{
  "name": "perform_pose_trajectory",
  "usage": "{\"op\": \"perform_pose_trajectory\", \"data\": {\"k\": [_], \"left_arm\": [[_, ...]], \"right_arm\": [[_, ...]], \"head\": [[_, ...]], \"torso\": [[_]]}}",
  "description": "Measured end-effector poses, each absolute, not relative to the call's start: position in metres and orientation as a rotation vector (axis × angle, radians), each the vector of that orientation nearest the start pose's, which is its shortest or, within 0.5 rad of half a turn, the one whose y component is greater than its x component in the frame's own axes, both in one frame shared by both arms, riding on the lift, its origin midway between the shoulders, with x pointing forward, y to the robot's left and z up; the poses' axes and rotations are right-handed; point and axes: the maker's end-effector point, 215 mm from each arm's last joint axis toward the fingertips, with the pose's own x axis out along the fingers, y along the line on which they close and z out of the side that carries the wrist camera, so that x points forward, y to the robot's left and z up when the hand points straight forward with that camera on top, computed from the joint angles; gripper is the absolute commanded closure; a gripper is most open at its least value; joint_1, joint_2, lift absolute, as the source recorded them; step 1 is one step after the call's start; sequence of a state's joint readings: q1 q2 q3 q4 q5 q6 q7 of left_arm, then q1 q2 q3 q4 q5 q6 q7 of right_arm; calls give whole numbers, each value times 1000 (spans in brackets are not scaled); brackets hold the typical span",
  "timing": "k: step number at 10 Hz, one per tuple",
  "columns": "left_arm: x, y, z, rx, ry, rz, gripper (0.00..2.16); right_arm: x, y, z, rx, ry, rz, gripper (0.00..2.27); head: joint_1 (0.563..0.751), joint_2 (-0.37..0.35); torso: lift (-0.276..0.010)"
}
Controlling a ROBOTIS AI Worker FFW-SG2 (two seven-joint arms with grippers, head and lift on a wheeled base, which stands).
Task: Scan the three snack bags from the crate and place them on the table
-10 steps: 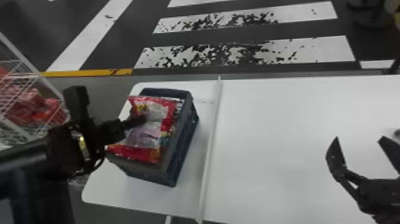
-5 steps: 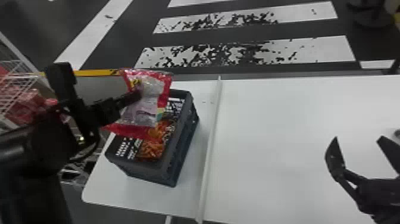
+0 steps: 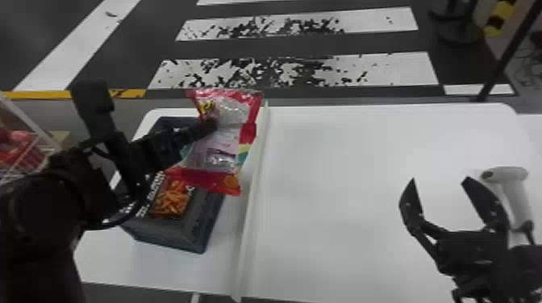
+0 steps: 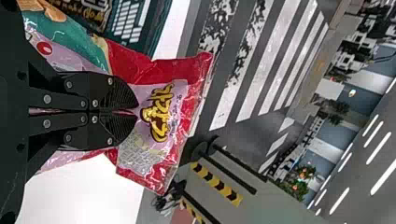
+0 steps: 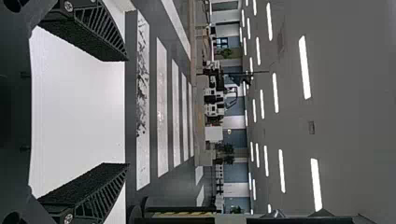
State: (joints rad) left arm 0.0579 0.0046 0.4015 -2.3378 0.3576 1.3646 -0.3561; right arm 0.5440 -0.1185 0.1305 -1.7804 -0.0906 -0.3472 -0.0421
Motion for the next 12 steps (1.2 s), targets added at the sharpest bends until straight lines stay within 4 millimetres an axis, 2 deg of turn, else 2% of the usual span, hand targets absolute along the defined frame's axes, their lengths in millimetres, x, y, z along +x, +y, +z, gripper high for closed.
{"op": "perform_pose_trajectory", "data": {"k": [3, 8, 10, 12], "left_arm": [[474, 185, -349, -347, 613, -345, 2142], [502, 97, -395, -336, 509, -345, 2142], [499, 56, -411, -347, 488, -359, 2142], [490, 25, -426, -360, 503, -372, 2142]], "right_arm": [[401, -192, -394, 56, -18, 91, 80], [397, -195, -391, 58, -25, 80, 80], [396, -195, -392, 59, -24, 80, 80], [395, -195, -392, 60, -24, 79, 80]], "head": [[695, -4], [695, -117], [695, -160], [695, -207]], "torso": [[-62], [-62], [-62], [-62]]}}
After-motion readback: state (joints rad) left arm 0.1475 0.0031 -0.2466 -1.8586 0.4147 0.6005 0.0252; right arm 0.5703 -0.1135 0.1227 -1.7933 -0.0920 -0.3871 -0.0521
